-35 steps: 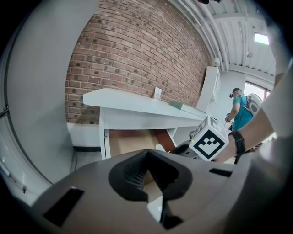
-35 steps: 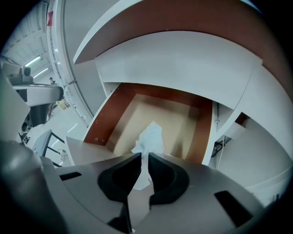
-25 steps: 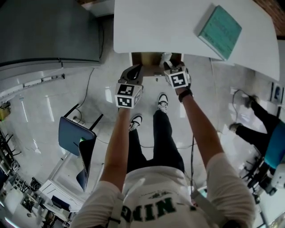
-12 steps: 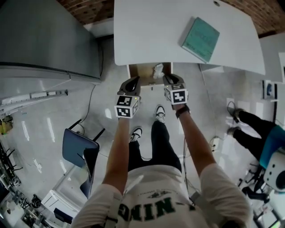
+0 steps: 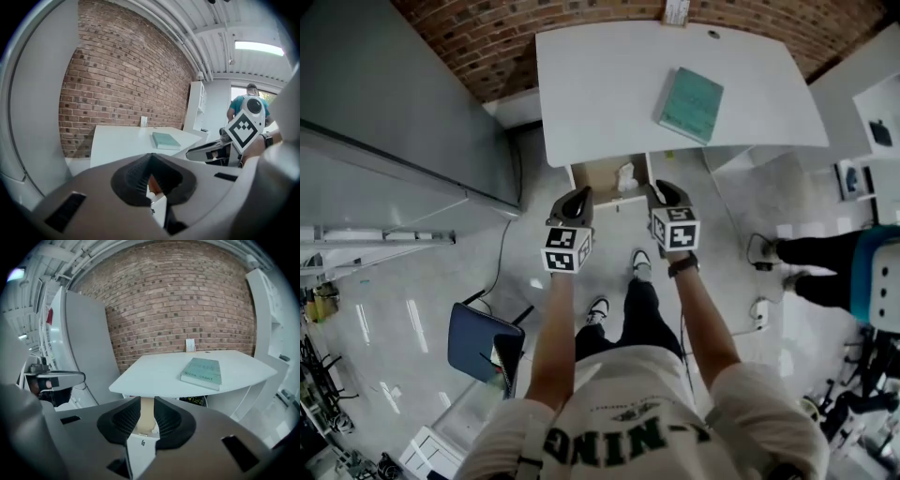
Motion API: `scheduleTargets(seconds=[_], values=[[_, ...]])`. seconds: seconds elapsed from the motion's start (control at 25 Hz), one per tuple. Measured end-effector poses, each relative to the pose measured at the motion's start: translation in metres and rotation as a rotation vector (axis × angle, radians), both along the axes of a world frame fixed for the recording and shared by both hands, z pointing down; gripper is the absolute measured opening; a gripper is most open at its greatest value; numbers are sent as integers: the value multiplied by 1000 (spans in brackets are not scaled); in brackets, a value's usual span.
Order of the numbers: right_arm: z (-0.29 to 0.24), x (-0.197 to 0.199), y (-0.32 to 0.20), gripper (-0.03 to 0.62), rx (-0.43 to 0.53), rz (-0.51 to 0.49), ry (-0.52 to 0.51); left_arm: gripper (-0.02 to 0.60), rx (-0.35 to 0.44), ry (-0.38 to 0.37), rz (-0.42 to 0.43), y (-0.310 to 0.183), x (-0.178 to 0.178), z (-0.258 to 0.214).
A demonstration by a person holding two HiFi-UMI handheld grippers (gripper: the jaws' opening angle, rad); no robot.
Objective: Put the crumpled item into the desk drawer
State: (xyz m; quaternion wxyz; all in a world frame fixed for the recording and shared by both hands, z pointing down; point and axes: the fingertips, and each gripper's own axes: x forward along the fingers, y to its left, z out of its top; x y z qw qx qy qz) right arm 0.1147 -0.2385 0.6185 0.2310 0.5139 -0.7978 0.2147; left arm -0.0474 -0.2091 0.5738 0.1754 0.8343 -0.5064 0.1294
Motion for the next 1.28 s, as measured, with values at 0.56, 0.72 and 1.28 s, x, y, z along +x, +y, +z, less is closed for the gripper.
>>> scheduleTargets(seconds=[0.56, 0.72, 1.28], values=[[-147, -10, 67, 81, 199, 101, -111, -2, 101, -6, 60, 53, -3, -115], [-183, -11, 78, 78, 279, 115, -117, -3, 150, -6, 51, 61, -9, -144], [-252, -20, 106, 15, 450, 142, -133, -2, 297, 4, 59, 85, -12, -213]])
